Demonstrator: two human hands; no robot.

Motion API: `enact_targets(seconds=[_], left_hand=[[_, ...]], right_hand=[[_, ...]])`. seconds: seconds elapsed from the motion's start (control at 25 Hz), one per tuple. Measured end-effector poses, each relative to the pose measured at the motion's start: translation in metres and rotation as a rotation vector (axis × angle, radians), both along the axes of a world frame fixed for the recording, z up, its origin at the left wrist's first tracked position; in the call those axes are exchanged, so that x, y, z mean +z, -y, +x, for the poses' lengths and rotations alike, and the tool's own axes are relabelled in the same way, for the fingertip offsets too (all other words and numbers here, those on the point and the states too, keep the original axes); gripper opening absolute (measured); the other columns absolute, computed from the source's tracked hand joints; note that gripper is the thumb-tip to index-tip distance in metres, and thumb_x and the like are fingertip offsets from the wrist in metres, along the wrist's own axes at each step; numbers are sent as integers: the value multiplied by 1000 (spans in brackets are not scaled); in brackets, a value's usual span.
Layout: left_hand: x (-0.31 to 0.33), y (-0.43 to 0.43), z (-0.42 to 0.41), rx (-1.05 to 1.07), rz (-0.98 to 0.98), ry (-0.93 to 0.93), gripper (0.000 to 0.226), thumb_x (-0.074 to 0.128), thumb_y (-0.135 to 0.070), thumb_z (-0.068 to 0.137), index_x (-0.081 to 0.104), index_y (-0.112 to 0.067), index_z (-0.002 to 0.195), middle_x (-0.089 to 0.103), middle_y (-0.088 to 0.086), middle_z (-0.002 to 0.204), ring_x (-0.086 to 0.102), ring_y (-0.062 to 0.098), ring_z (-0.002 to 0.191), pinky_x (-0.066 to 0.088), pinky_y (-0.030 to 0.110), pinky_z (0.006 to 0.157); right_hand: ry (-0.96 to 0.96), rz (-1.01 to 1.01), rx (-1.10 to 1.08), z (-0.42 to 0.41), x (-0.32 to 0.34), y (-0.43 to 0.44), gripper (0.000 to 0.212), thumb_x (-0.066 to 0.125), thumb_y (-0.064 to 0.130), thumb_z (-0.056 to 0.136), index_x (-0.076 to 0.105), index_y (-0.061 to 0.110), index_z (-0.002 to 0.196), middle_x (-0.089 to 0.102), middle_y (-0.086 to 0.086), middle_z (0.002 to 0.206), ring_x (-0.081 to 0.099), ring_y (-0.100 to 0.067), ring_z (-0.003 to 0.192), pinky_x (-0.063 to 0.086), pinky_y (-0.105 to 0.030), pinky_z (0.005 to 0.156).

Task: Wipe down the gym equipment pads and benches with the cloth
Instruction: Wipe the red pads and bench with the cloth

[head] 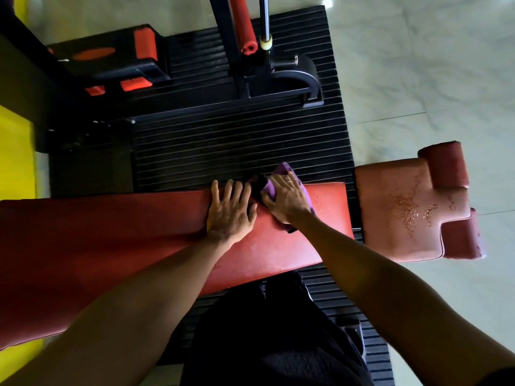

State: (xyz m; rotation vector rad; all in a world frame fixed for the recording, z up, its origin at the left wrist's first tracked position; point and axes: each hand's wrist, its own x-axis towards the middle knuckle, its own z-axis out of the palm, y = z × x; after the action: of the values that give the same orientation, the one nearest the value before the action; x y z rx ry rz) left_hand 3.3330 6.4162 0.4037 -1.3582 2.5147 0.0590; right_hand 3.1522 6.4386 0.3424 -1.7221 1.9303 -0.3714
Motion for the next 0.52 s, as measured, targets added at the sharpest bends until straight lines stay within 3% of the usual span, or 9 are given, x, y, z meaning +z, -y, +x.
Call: enact_targets(seconds=[0.08,0.16,0.28,0.36,0.52], left_hand=[[1,1,0,7,11,-1,61,34,-49,99,48,-12,146,54,9,139,44,31,134,18,61,118],[0,2,0,1,12,0,61,35,-49,99,47,-12,146,54,9,138,44,31,133,19,61,117],[0,3,0,10,18,8,61,35,-49,98,47,-12,145,54,10,138,45,32,132,21,61,117],[0,1,-1,2,2,0,61,37,-49,98,48,-11,145,55,11,138,47,33,130,22,61,116],[1,1,0,-9,-2,-3,61,39,-48,97,51,-9,142,57,12,136,49,34,128,26,60,114]], right_hand=[[-83,43,-65,-28,-21,-8,39,36,57,97,58,26,100,66,0,104,57,-24,111,17,-41,125],[-75,126,-184,-44,-28,-9,46,35,58,95,61,21,100,66,-5,109,55,-29,118,12,-44,126],[-26,230,-311,-20,-12,5,44,40,52,96,66,19,110,66,-9,120,50,-32,126,19,-46,122],[70,122,-307,18,5,10,41,43,47,95,67,18,112,68,-10,118,53,-32,120,28,-46,117],[91,5,-200,38,8,-7,45,44,48,98,61,14,123,64,-9,125,52,-30,123,25,-44,121]])
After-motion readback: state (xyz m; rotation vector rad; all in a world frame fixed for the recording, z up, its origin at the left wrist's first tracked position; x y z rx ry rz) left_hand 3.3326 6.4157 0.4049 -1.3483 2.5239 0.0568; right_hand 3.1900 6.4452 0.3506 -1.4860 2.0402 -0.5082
